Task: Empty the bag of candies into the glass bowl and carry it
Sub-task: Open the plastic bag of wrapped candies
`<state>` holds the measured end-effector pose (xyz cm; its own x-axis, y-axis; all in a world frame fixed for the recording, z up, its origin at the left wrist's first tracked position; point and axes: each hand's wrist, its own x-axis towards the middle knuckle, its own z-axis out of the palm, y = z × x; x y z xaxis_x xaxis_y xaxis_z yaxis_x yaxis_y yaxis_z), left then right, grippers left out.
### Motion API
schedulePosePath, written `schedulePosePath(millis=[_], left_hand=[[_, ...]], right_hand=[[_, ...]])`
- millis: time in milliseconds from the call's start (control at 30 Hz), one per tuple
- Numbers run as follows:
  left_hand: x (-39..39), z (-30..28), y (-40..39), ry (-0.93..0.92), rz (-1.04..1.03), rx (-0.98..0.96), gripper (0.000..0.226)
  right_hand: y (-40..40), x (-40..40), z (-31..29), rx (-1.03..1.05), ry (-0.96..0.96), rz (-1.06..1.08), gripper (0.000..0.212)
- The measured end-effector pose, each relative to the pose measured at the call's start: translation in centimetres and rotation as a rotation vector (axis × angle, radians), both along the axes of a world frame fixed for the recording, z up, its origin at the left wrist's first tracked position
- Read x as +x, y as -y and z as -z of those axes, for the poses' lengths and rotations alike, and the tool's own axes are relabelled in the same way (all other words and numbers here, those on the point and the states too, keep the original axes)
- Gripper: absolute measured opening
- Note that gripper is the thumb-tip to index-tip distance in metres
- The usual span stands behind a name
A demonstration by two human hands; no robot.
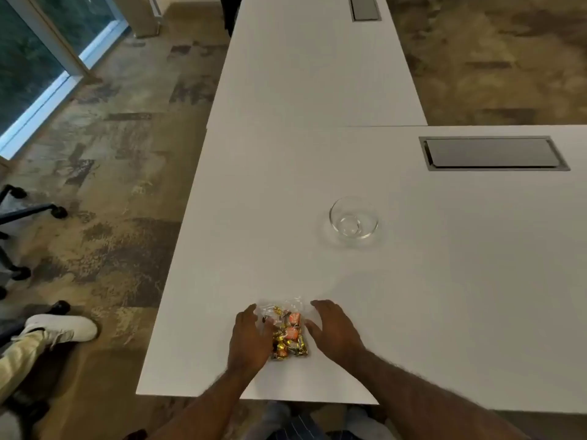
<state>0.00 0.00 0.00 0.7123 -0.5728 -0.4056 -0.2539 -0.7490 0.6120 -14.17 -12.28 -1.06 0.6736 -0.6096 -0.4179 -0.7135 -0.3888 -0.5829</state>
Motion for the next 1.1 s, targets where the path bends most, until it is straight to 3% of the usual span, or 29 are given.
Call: schedulePosePath(millis=[200, 367, 533, 800, 1100], left_hand=[[-0.3, -0.1, 1.2, -0.198, -0.182, -0.005, 0.047], [-0.1, -0.1, 2.2, -0.206, -0.180, -0.040, 0.034], [0.0, -1.2, 3.7, -0.195, -0.164, -0.109, 0.026], [-1.3, -3.9, 6.5, -0.234, -0.191, -0.267, 0.015], [-2.3, -5.2, 7.7, -0.149, -0.103, -0.119, 0.023]], right_hand=[[-0.3, 1.8, -0.6, 0.286, 0.077, 0.287, 0.051], [0.2, 1.5, -0.5, 0.528, 0.138, 0.548, 0.041], [1.1, 0.8, -1.8, 0.370, 0.133, 0.423, 0.017], [1.6, 1.0, -4.3, 0.040, 0.009, 0.251, 0.018], [1.5, 1.5, -5.2, -0.142, -0.033, 0.186, 0.018]])
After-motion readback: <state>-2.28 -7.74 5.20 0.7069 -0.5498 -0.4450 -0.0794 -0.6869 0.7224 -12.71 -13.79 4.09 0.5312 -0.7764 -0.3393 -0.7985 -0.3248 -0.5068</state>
